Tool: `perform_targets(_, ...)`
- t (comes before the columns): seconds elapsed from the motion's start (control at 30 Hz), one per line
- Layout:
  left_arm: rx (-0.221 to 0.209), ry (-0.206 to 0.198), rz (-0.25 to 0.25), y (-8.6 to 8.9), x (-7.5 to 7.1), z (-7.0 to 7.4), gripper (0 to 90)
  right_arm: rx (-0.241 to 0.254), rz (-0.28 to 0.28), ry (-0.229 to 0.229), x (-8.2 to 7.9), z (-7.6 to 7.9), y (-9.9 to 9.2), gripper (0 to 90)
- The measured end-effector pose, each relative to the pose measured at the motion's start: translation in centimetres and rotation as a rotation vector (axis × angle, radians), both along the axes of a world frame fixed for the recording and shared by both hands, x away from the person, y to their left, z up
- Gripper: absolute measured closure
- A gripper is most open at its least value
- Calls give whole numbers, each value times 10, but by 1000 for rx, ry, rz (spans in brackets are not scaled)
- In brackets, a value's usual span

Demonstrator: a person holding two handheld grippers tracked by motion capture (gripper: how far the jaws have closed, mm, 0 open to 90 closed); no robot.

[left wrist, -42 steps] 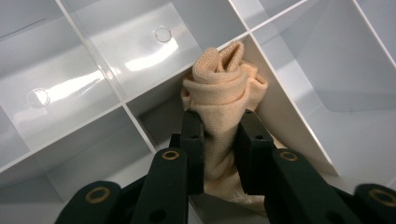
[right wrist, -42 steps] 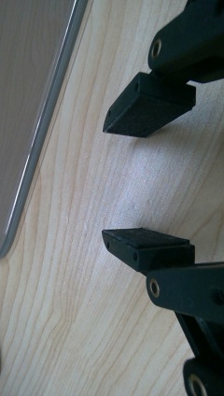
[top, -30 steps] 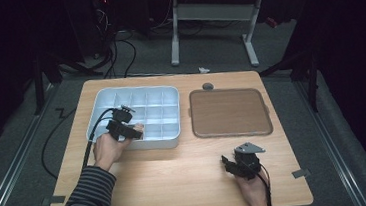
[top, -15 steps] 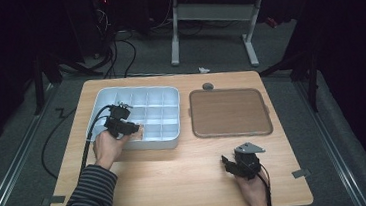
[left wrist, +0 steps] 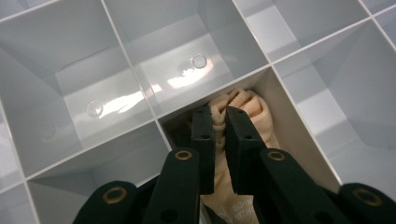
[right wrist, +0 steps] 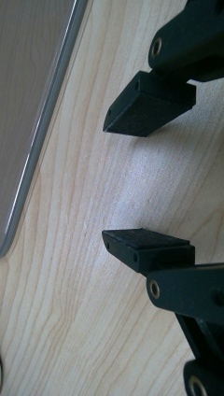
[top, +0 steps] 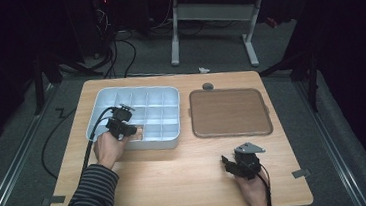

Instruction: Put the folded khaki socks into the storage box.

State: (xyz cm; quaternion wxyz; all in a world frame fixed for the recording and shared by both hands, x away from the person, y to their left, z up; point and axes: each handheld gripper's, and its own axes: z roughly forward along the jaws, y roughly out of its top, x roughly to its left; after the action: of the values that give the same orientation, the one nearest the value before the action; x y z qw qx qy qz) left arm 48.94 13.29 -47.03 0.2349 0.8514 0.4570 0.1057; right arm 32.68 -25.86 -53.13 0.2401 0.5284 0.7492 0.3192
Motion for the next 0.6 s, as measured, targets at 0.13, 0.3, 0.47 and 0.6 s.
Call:
perform_targets(0.13, -15, 7, 1, 1, 0, 0, 828, 0, 0, 0, 0, 0, 0, 419)
perform_targets(0.3, -19, 8, 0, 1, 0, 0, 813, -1, 2, 0, 0, 0, 0, 418)
perform_targets(0.47, -41, 10, 1, 3, -1, 0, 764, 1, 2, 0, 0, 0, 0, 417)
perform_targets(0.6, -29, -14, -1, -1, -6, 1, 615, 1, 2, 1, 0, 0, 0, 417)
